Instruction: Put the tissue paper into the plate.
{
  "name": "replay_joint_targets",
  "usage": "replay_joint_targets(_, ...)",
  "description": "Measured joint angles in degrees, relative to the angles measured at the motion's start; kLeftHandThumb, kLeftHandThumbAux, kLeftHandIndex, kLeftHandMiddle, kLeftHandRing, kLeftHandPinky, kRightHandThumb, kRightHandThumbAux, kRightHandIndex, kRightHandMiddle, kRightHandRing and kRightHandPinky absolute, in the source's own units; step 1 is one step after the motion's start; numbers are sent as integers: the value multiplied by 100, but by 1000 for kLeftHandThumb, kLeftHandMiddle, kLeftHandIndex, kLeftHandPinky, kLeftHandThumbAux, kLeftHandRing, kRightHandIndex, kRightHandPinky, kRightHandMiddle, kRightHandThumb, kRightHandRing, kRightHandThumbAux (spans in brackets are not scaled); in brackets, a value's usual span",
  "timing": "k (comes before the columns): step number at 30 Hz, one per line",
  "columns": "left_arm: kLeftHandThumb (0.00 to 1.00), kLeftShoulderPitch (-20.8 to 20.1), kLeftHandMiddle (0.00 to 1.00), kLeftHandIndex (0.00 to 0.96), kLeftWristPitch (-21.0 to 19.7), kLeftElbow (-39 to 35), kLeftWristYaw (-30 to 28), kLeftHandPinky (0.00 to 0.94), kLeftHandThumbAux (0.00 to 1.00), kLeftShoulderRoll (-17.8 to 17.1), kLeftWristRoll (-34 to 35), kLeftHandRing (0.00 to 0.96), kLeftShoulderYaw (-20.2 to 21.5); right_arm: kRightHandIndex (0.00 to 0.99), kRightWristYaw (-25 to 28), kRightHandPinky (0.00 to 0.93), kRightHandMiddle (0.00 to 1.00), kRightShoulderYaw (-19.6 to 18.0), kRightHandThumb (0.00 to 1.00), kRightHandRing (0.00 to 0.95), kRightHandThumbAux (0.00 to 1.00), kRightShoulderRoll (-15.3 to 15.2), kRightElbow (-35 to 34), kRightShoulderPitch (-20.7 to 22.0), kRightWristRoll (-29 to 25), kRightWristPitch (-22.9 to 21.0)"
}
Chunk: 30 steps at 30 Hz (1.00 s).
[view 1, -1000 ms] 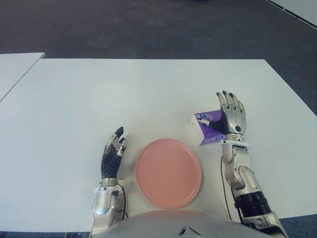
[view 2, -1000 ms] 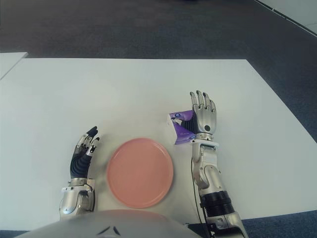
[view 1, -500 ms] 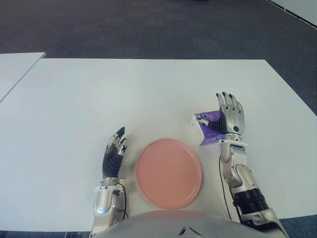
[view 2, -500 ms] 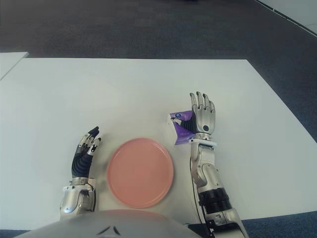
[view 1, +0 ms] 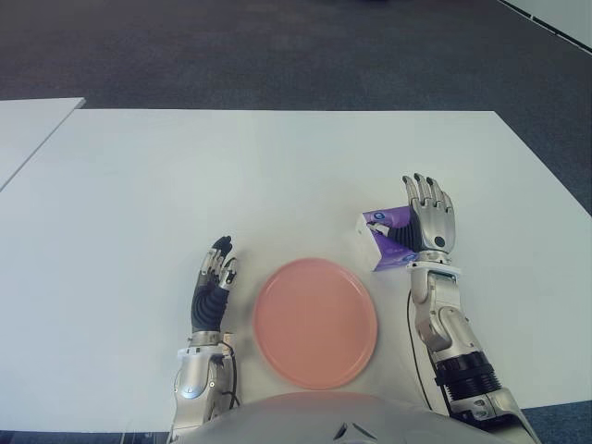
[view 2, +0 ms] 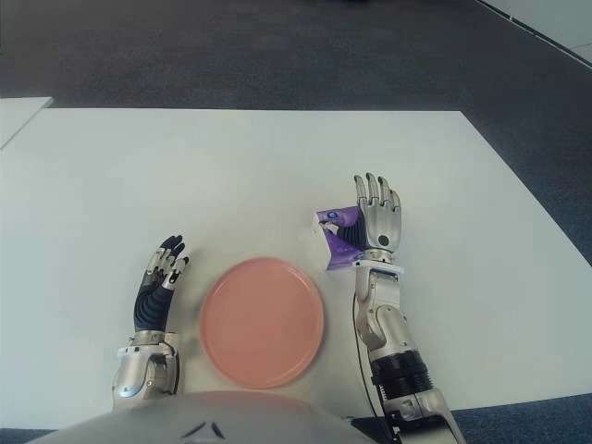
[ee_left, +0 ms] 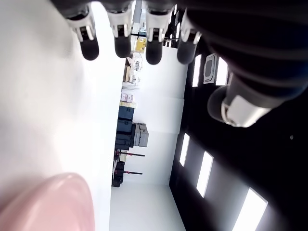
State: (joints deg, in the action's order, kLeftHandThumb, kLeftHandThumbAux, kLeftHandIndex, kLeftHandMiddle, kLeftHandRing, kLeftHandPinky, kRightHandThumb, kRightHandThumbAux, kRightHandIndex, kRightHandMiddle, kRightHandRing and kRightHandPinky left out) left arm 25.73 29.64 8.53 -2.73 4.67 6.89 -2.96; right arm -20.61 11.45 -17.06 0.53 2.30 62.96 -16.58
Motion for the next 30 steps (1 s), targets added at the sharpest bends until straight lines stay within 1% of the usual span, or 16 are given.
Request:
replay_joint_targets(2,150,0,88,98,0,0,-3,67,500,0,29,62,0,0,11,0,0,33,150,0,445,1,-111,-40,14,-41)
replay_joint_targets(4,140,-1,70,80,0,2,-27,37,489,0,70,40,0,0,34,0,0,78,150,0,447,2,-250,-89,31,-81)
replay_joint_targets(7,131,-4,57,71,0,4,-51,19,481,0,102,24,-1,0,120,0,0,125,152,0,449,12,-491,-184,68,-150)
replay_joint_targets(14,150,-19,84,141,-2,22,-51,45,481,0,131,41,2,0,306,0,0,191,159,0,455,25,-891,-260,113,-282)
replay_joint_targets(16,156,-25,99,174,-1,27,-51,49,480,0,156,50,2,0,344,0,0,209,165,0,454,25,-984,-271,118,-297)
replay_joint_targets(21,161,-54,122,216,23,54,-51,81,479,-1,129,69,-6,0,406,0,0,225,173,0,449,26,-1083,-274,117,-306)
replay_joint_targets(25,159,-57,130,221,30,57,-51,89,479,-2,90,80,-11,0,456,0,0,232,174,0,437,26,-1133,-275,118,-311)
replay_joint_targets(27,153,-56,119,202,33,59,-51,67,474,-2,92,72,-13,0,496,0,0,243,170,0,433,26,-1156,-276,118,-314)
replay_joint_targets(30,159,-56,109,179,32,59,-51,82,486,-2,105,68,-14,0,547,0,0,269,167,0,431,26,-1194,-288,118,-316)
